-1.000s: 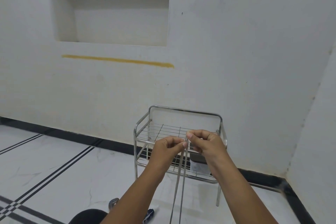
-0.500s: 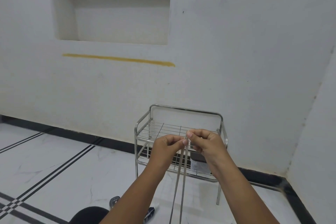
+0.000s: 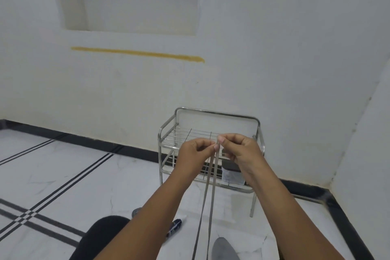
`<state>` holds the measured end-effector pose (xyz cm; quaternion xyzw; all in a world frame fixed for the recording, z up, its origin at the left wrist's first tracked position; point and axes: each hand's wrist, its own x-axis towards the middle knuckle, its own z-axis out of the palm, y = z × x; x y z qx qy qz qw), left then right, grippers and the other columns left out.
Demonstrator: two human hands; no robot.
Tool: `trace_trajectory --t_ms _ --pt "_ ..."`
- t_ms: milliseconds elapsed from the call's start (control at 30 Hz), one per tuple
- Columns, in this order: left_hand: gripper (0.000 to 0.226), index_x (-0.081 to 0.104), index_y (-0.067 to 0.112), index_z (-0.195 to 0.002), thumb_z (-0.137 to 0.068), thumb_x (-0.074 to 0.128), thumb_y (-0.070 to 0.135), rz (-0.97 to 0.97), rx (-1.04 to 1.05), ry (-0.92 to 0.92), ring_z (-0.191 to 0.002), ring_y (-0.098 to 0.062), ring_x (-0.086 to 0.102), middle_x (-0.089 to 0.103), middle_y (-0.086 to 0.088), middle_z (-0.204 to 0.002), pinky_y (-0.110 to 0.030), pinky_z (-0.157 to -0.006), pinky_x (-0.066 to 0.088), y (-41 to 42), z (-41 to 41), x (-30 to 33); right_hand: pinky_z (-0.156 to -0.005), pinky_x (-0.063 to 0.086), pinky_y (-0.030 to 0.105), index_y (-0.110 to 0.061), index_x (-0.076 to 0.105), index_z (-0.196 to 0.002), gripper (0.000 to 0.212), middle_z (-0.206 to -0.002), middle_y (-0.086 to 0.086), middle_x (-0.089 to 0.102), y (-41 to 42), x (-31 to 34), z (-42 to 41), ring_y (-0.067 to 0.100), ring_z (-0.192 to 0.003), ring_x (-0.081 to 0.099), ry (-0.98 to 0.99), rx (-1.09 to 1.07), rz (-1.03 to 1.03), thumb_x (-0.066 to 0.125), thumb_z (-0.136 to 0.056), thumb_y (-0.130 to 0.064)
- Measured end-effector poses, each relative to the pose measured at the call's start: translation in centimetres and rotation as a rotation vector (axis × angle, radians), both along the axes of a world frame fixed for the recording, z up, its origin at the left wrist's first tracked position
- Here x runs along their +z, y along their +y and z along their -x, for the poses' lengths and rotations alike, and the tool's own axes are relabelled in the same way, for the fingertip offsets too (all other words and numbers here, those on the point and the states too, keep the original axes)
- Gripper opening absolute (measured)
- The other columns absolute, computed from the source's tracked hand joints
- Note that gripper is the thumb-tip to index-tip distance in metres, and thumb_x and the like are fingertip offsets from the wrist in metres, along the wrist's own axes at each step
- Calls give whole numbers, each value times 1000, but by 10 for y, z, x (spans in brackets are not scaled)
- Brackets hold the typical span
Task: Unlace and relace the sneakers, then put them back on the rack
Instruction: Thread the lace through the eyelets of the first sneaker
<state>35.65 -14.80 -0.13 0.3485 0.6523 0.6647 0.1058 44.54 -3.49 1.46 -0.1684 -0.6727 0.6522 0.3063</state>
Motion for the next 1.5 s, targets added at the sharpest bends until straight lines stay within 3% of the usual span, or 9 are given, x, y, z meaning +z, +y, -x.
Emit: trace_trajectory --t_ms 200,333,467,600,700,800,933,1167,1500 --pt "11 71 14 -90 -83 72 23 108 36 43 -80 -8 65 70 3 -84 -22 -80 51 -1 5 -8 -70 45 33 -21 73 -90 13 -88 -4 71 6 -15 4 17 -83 60 -63 -75 -4 75 -82 -30" --pt "14 70 14 -92 -87 66 27 350 219 91 -84 -14 63 69 1 -88 -29 -79 48 -2 20 -56 -69 50 26 -22 59 -94 4 -87 -5 67 12 -50 8 13 -83 63 -177 -326 -71 55 -96 -22" --pt "18 65 16 -98 -93 49 24 747 469 190 -92 -26 62 67 -5 -97 -30 -69 42 -18 18 -138 -59 40 29 -19 56 -99 17 -83 2 60 -3 -126 0 21 -71 56 -520 -453 -468 40 -101 -21" --pt "22 59 9 -109 -93 45 17 1049 466 -102 -107 -33 60 64 -15 -112 -35 -80 47 -51 -2 -244 -82 46 31 -7 66 -107 27 -111 14 65 -51 -254 -21 30 -103 59 -962 -195 -426 41 -97 -13" --pt "34 44 3 -127 -93 48 7 1035 486 -424 -113 -34 57 58 -18 -123 -34 -92 48 -67 -22 -294 -84 43 25 -8 67 -111 28 -121 12 64 -83 -331 -51 26 -112 58 -1203 60 -352 46 -93 -14" --pt "55 26 3 -138 -91 54 10 1044 541 -660 -119 -38 52 49 -21 -134 -39 -97 43 -72 -37 -328 -72 42 22 -18 71 -94 15 -101 2 66 -94 -362 -62 22 -91 59 -1168 -52 -42 58 -88 -17" --pt "39 59 12 -119 -83 57 26 1256 197 -540 -106 -26 61 63 -9 -117 -29 -85 50 -72 -65 -372 -72 53 33 -21 62 -60 23 -86 7 72 -87 -380 -44 30 -85 66 -1051 -216 212 68 -79 -9" --pt "42 57 18 -110 -81 57 48 1335 30 -377 -99 -21 60 61 -3 -111 -29 -78 48 -76 -64 -391 -70 43 22 -24 61 -64 19 -89 -3 69 -98 -392 -47 19 -86 62 -1175 -124 118 68 -82 -25" --pt "20 76 15 -95 -83 63 25 1264 35 -459 -96 -22 66 73 -5 -100 -28 -84 54 -86 -55 -410 -85 45 26 -25 72 -83 16 -111 -2 59 -108 -411 -46 21 -103 56 -1259 27 -274 58 -89 -29"
